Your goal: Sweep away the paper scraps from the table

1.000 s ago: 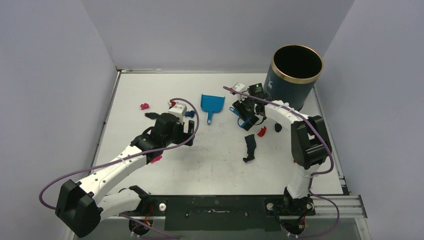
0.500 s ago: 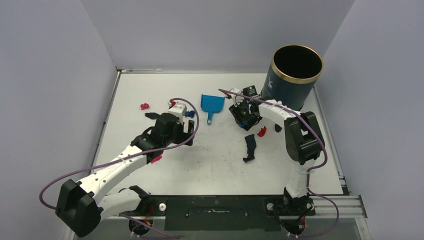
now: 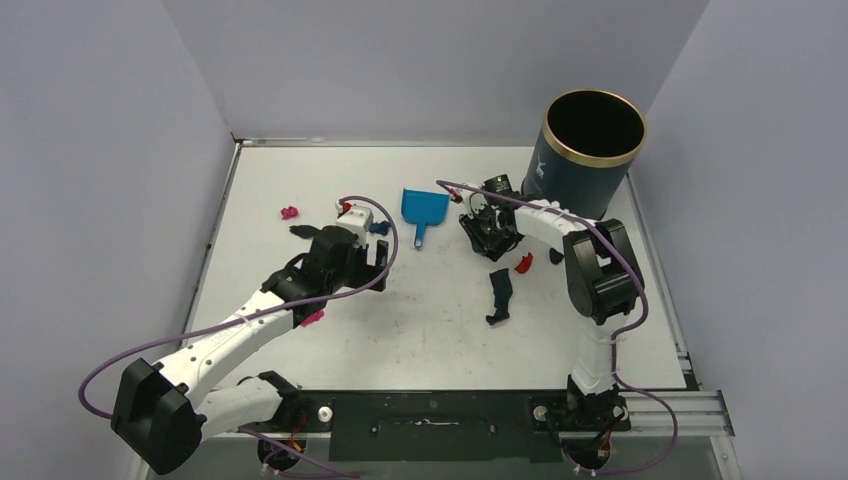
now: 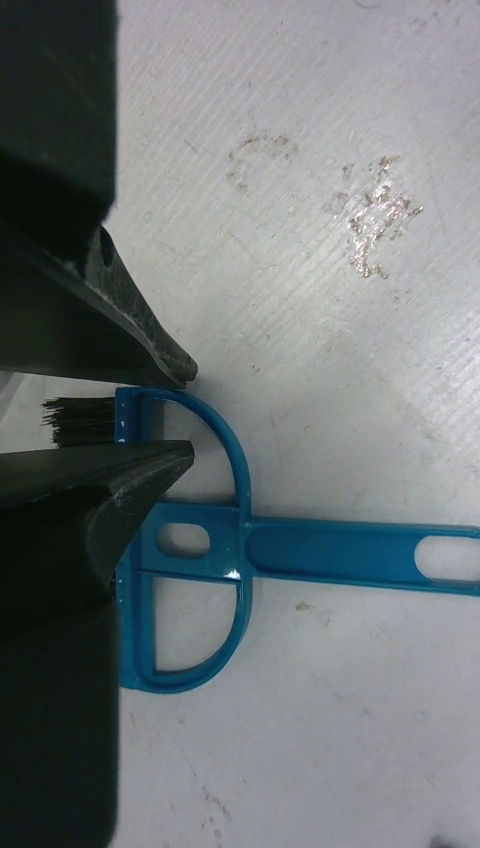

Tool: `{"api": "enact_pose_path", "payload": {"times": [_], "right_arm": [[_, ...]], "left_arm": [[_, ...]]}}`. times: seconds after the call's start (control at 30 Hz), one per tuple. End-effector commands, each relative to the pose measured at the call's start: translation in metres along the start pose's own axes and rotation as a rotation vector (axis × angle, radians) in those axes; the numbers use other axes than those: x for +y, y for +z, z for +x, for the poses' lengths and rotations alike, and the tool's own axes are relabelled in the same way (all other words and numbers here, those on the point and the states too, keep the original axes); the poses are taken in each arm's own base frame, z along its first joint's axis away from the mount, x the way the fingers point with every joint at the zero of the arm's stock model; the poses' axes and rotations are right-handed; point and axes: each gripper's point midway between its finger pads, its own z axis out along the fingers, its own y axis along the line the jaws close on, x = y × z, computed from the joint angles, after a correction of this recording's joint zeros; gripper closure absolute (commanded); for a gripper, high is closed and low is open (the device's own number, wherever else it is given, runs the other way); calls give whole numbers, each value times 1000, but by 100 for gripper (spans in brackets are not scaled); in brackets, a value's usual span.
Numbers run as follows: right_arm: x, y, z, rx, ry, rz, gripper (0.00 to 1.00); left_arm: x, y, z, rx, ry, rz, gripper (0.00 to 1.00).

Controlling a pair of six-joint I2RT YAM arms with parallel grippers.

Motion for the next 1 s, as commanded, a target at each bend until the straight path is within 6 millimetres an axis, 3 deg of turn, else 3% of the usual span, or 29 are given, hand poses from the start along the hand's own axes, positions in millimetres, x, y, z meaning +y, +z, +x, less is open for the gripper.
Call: {"api": "enact_pose_path", "payload": {"times": [0.0,0.3,0.37,0.5,0.6,0.7,0.77,0.87,0.97], "right_arm": [[0,6,-7,-4,-5,-16,72],[8,4,-1,26,-6,-57,95],[13,-7,-2,18,-9,-67,95],[25,-48,-12,-52,-45,-74,95],[38,-73,-8,-66,-67,-107,95],[59,-91,-1,-74,-87,-185,95],[76,-102,5,-85,-104,-253,95],[105,-117,13,-103,-140,-388,95],[133,-136,20,-116,-161,-522,95]], "left_arm": [[-5,-6,-23,-58,-7,9,11],[-4,-6,-23,-59,-3,5,11],[-5,-6,-23,-59,-2,7,11],[-6,-7,-24,-66,-4,14,11],[-11,-7,-25,-72,2,42,11],[-27,-12,-30,-107,29,139,11],[-49,-20,-28,-124,70,268,12],[-95,-54,-27,-202,188,512,19],[-110,-79,-22,-359,304,584,19]]}}
